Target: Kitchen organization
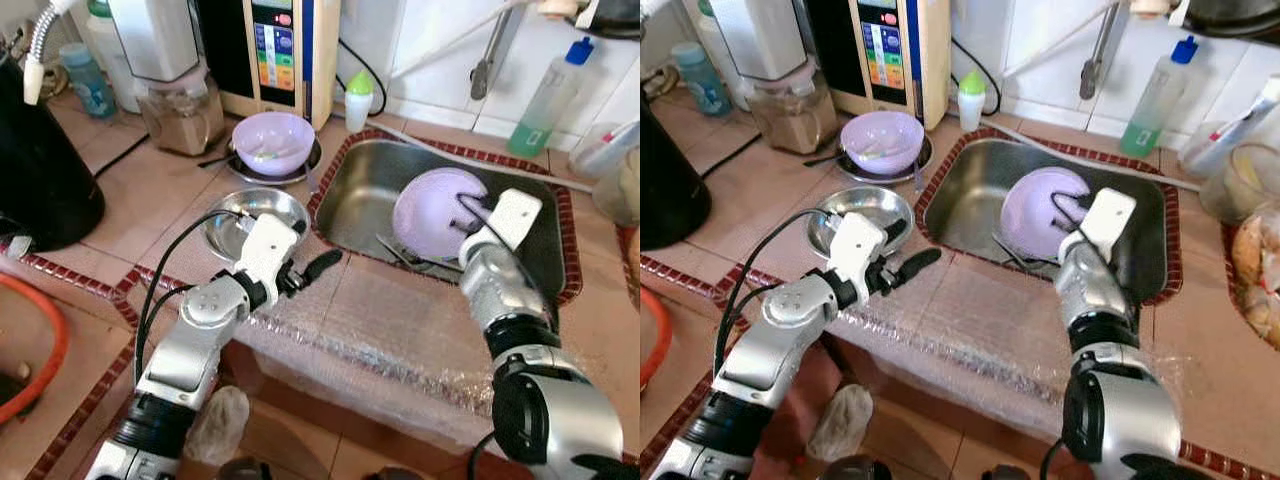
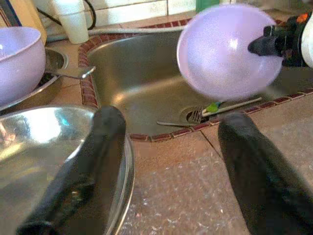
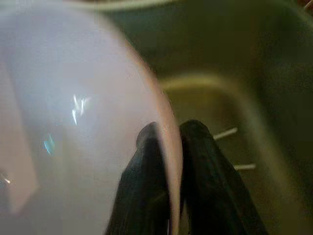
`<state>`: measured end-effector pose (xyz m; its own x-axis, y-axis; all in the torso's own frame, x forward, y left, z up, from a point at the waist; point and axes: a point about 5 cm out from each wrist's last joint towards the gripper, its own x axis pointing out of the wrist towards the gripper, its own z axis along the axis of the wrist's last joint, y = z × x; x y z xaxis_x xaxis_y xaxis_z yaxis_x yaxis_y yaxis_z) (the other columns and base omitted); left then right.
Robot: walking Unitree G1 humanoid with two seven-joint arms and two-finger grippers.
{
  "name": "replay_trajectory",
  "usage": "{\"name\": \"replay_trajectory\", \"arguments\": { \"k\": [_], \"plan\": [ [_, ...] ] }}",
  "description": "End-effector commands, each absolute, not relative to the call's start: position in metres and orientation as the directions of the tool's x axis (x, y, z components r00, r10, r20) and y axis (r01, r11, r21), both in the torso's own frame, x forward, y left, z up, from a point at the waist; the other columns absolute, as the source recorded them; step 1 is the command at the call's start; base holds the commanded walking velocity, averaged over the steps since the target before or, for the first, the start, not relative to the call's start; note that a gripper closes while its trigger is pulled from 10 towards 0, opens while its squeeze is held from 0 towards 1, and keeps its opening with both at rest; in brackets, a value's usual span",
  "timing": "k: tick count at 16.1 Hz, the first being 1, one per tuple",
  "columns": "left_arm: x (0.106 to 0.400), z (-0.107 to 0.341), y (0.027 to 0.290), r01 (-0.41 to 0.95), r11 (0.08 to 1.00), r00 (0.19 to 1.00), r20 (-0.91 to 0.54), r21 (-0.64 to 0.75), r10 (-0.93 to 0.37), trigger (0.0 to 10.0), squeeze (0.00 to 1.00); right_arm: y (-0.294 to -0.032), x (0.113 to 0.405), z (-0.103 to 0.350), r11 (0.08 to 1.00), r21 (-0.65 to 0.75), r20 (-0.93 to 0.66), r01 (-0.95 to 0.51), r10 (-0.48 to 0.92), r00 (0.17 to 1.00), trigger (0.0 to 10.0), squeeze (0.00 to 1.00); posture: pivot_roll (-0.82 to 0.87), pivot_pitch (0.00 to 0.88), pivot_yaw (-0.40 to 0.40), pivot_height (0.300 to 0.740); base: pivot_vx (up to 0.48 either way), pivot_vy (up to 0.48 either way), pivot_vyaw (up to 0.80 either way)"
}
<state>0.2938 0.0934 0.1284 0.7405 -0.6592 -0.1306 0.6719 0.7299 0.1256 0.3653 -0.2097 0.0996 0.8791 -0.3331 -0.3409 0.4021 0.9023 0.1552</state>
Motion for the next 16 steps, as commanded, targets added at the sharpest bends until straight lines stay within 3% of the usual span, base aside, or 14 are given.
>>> {"name": "replay_trajectory", "arguments": {
  "k": [1, 8, 12, 14, 15, 16],
  "plan": [
    [0.295, 0.134, 0.091, 0.688, 0.711, 0.725, -0.136, 0.144, -0.675, 10.0, 1.00, -0.205, 0.370, 0.103, 0.912, 0.155, -0.325, 0.380, -0.316, 0.891, 10.0, 1.00, -0.03, 0.012, -0.009, 0.740, 0.000, 0.000, 0.00],
    [0.294, 0.133, 0.089, 0.704, 0.692, 0.710, -0.157, 0.158, -0.686, 10.0, 1.00, -0.202, 0.367, 0.090, 0.919, 0.204, -0.348, 0.338, -0.254, 0.902, 10.0, 1.00, -0.03, 0.012, -0.007, 0.740, 0.000, 0.000, 0.00],
    [0.290, 0.130, 0.086, 0.709, 0.686, 0.706, -0.161, 0.165, -0.690, 10.0, 1.00, -0.186, 0.375, 0.101, 0.919, 0.344, -0.294, 0.192, -0.089, 0.952, 10.0, 1.00, -0.03, 0.014, -0.005, 0.740, 0.000, 0.000, 0.00],
    [0.293, 0.133, 0.088, 0.695, 0.698, 0.719, -0.151, 0.173, -0.678, 10.0, 1.00, -0.176, 0.381, 0.113, 0.951, 0.299, -0.226, 0.073, -0.004, 0.974, 10.0, 1.00, -0.02, 0.010, -0.006, 0.740, 0.000, 0.000, 0.00],
    [0.293, 0.133, 0.088, 0.692, 0.700, 0.722, -0.150, 0.177, -0.676, 10.0, 1.00, -0.174, 0.382, 0.116, 0.919, 0.389, -0.209, 0.059, 0.026, 0.978, 10.0, 1.00, -0.02, 0.010, -0.006, 0.740, 0.000, 0.000, 0.00],
    [0.294, 0.134, 0.089, 0.689, 0.702, 0.724, -0.148, 0.179, -0.673, 10.0, 1.00, -0.175, 0.382, 0.115, 0.926, 0.371, -0.211, 0.066, 0.015, 0.977, 10.0, 1.00, -0.03, 0.006, -0.006, 0.740, 0.000, 0.000, 0.00]
  ]
}}
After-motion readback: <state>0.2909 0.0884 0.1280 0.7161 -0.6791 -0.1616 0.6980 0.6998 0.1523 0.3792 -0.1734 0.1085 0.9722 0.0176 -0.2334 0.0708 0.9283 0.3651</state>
